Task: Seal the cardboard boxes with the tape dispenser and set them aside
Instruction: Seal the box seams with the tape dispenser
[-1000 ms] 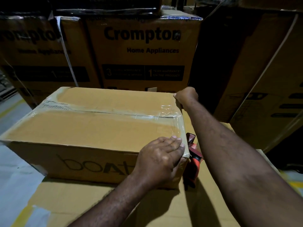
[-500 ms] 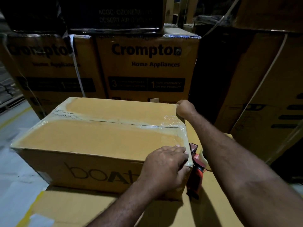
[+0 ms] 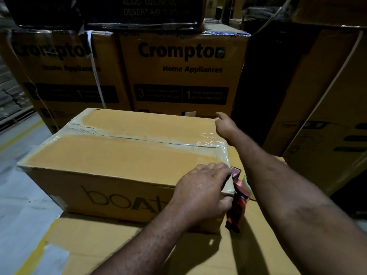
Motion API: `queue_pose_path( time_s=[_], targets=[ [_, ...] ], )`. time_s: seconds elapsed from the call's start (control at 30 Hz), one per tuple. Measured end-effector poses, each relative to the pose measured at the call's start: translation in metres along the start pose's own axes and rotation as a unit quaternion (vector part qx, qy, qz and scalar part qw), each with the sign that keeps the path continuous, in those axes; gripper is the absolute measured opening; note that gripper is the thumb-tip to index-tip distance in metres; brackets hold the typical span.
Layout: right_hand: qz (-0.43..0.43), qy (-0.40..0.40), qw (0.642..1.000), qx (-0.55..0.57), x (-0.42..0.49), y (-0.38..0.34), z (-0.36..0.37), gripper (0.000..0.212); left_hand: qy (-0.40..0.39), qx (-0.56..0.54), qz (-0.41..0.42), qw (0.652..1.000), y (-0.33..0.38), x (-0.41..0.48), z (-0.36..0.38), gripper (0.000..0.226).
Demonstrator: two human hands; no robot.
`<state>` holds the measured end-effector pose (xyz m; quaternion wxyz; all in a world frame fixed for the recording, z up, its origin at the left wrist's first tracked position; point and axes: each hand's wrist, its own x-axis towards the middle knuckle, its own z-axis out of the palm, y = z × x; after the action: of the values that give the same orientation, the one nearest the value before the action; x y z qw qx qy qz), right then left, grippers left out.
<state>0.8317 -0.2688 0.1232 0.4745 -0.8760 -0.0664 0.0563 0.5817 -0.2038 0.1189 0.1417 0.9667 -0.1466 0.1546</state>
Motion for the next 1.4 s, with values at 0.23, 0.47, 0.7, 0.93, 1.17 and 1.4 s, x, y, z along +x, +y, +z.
queue_pose_path(
  time_s=[0.23,0.47,0.7,0.93,1.17,1.4],
  targets=[
    [0.063,0.004,0.996,0.062,-0.055,0.014,0.004,0.052,-0.032,0.009,-0.008,0.999,-0.001,0.002,0.004,0.065],
    [0.039,-0.023,0.988,0.146,-0.14,0.031,0.0,0.024,-0.017,-0.025,-0.06,0.998,0.008,-0.007,0.005,0.071],
    [0.023,0.003,0.996,0.089,-0.149,0.036,0.003,0.018,-0.072,-0.143,-0.088,0.983,0.0,-0.001,-0.013,0.068],
    [-0.011,0.059,0.983,-0.176,-0.144,0.034,0.009,0.046,-0.161,-0.024,-0.115,0.98,-0.08,0.021,-0.04,0.06],
    [-0.004,0.05,0.961,-0.27,-0.134,0.043,-0.002,0.04,-0.19,-0.024,-0.137,0.972,-0.196,0.001,-0.083,0.058],
    [0.025,0.108,0.88,-0.461,-0.143,0.012,0.015,0.026,-0.161,0.068,-0.287,0.942,-0.341,-0.073,-0.138,0.055]
  ],
)
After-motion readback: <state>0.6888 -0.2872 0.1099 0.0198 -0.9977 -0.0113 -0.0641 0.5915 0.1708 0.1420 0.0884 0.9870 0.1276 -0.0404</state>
